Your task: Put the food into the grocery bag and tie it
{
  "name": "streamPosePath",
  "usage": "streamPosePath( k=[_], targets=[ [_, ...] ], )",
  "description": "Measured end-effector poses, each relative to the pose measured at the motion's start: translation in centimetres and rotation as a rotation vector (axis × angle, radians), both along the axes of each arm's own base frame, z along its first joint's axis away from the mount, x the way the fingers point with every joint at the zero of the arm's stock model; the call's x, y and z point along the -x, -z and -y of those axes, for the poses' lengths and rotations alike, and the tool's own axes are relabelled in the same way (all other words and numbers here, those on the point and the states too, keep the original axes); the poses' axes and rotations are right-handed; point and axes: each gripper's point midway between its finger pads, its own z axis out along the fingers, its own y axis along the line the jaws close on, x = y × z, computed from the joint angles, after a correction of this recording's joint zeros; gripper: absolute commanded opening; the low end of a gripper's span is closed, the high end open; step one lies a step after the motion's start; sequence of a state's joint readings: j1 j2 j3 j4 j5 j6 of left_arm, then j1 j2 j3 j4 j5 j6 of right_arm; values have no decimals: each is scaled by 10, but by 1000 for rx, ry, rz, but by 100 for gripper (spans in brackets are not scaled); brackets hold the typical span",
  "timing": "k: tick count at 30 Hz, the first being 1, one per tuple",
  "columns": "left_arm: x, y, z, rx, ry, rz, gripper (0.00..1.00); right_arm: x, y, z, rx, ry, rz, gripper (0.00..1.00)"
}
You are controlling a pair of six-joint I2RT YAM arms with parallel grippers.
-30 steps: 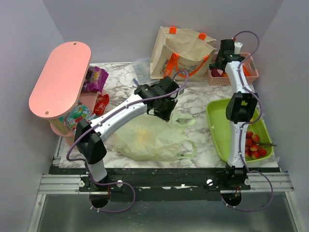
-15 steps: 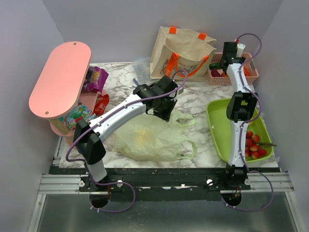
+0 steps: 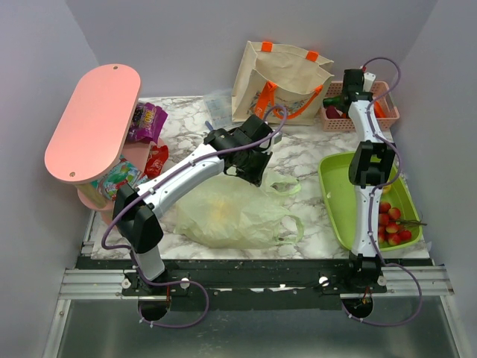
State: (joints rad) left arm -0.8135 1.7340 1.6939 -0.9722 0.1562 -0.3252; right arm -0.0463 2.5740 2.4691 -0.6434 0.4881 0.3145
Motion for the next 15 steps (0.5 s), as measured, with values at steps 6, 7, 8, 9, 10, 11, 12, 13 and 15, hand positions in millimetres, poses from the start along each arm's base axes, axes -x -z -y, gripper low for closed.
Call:
streamPosePath(
  k=[6,7,8,9,10,11,12,13,15],
  targets=[
    [-1,-1,0,8,-2,-6,0,-1,14,0,-4,-1,-17,55],
    [-1,-1,0,10,-2,-7,0,-2,13,0,-4,-1,-13,55],
    [-1,-1,0,11,-5,-7,0,-2,13,0,-4,-1,-10,54],
    [-2,-1,0,13,-6,-7,0,-2,13,0,-4,-1,-10,54],
    [-2,-1,0,13,-8,-7,0,-2,13,1,-3,-1,-10,52],
    [-3,-1,0,14,-8,-7,0,-2,13,1,-3,-1,-10,50],
    [-3,-1,-1,15,-10,-8,0,-2,13,1,-3,-1,-10,48],
    [-3,-1,-1,16,-12,-10,0,-2,13,1,-2,-2,-11,47],
    [-3,-1,-1,17,-14,-10,0,-2,13,1,-2,-1,-11,42]
  ],
)
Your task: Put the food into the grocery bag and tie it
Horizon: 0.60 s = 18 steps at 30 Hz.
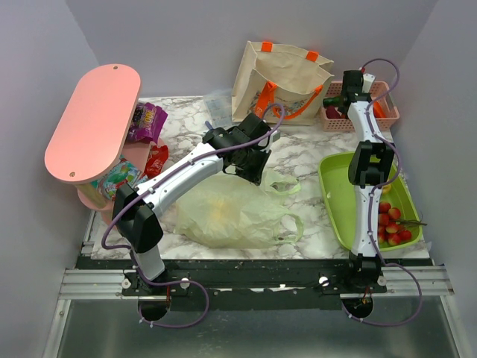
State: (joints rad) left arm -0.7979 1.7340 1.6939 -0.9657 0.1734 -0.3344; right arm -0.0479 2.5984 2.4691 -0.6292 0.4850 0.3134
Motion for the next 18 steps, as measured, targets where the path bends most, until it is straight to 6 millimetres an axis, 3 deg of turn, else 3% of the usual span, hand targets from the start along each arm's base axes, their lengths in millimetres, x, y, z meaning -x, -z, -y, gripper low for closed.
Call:
streamPosePath(
  k=[5,13,18],
  targets=[
    [0,1,0,1,-5,-5,0,-1,0,0,3,-1,5,30],
    [-3,2,1,5,-14,-9,0,-3,-1,4,23,1,7,1],
    [-5,5,0,4,-18,-15,0,-2,-1,6,23,3,8,1]
  ],
)
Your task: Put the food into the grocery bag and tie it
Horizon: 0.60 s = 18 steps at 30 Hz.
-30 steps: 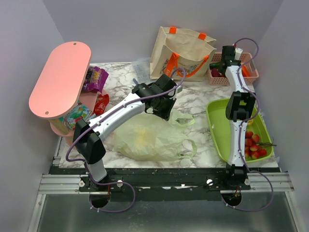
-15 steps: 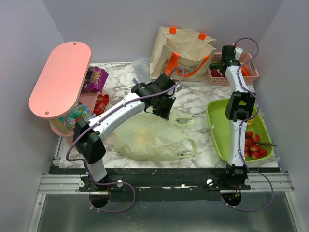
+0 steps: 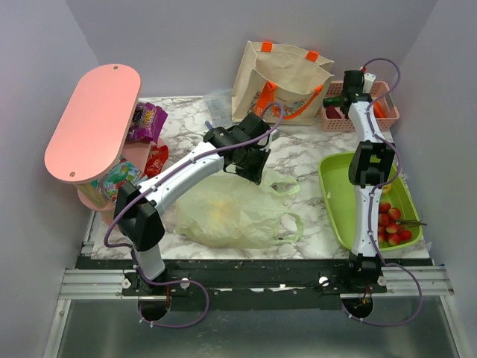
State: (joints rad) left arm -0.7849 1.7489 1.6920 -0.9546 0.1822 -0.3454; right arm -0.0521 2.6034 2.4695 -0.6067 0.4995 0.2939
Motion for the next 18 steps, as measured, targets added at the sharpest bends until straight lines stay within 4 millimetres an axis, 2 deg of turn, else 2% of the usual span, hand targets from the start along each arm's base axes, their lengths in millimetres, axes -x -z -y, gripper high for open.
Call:
streamPosePath(
  k=[1,2,4,6,9,18],
  targets=[
    [0,0,0,1,0,-2,0,0,0,0,-3,-2,0,1],
    [0,1,1,2,0,-1,0,0,0,-1,-5,-5,0,5],
    [-1,1,0,3,-2,-4,0,-1,1,-2,-15,-15,1,32],
    [-2,1,0,6,-4,-6,0,-2,1,-4,-26,-26,3,46],
    [-2,1,1,8,-4,-7,0,-2,-1,-6,-27,-40,0,50],
    [-5,0,0,21,-18,-12,0,0,-2,-3,-1,-43,-14,50]
  ],
)
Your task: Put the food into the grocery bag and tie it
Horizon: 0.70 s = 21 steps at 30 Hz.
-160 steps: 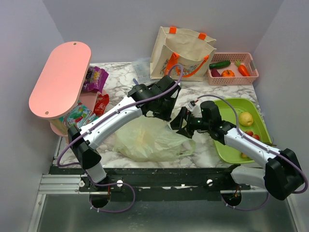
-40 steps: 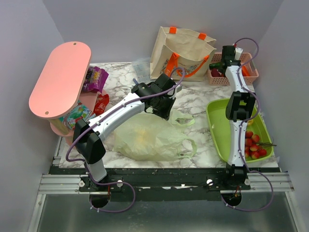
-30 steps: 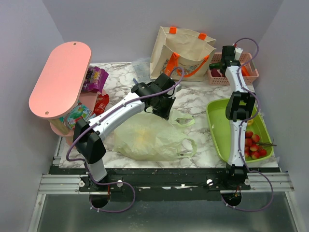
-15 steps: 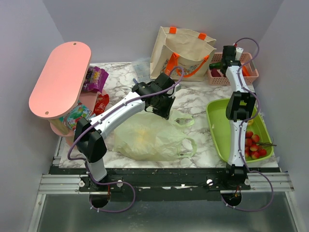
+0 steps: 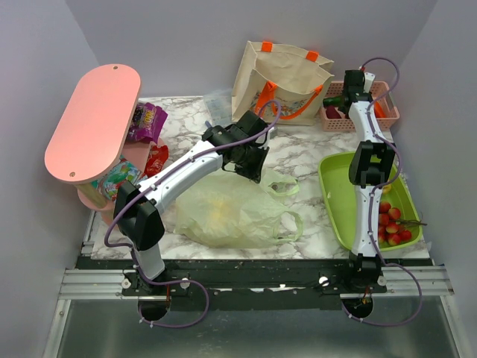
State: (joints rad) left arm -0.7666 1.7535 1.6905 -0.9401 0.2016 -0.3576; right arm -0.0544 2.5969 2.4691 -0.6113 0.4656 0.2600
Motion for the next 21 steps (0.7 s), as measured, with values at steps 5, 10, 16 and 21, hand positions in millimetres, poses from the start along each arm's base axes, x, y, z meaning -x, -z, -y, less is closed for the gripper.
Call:
streamPosePath(
  k=[5,10,16,21],
  targets=[
    [0,2,0,0,-5,-7,0,1,-2,6,29,13,-4,50],
    [1,4,0,2,-4,-15,0,2,-3,11,38,25,-2,48],
    [0,9,1,-1,-3,-27,0,3,-6,24,38,45,6,41],
    [-1,14,1,-11,-5,-37,0,0,-17,32,39,57,35,33]
  ],
)
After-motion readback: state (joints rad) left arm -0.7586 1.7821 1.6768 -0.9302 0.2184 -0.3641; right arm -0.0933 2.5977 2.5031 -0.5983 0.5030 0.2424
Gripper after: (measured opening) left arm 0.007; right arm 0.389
